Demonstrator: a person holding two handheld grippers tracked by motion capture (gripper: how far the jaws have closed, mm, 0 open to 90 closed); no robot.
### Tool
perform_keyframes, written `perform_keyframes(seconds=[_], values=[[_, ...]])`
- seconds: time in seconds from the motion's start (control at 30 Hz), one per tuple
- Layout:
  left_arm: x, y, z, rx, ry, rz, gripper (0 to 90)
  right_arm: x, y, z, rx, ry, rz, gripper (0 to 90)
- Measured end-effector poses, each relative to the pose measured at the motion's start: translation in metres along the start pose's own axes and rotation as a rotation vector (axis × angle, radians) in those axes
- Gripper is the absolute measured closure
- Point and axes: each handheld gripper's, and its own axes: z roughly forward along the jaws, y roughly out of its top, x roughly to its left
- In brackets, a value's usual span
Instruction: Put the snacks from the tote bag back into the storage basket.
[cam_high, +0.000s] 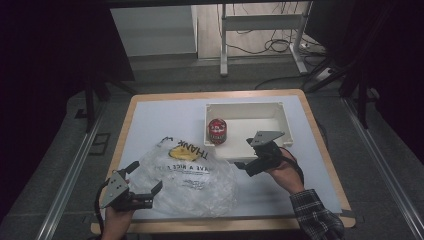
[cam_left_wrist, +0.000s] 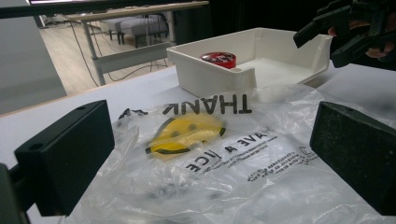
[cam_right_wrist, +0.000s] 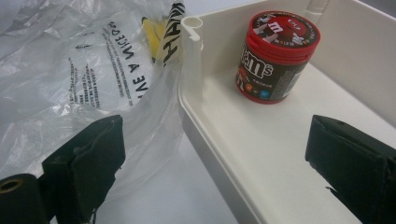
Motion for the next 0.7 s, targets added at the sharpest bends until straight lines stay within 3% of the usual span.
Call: perform_keyframes(seconds=[0.7], values=[[0.000,0.000,0.000,0.000,-0.001,-0.001,0.0,0.003,-0.005,-0.013,-0.047,0.002,0.027,5.3]])
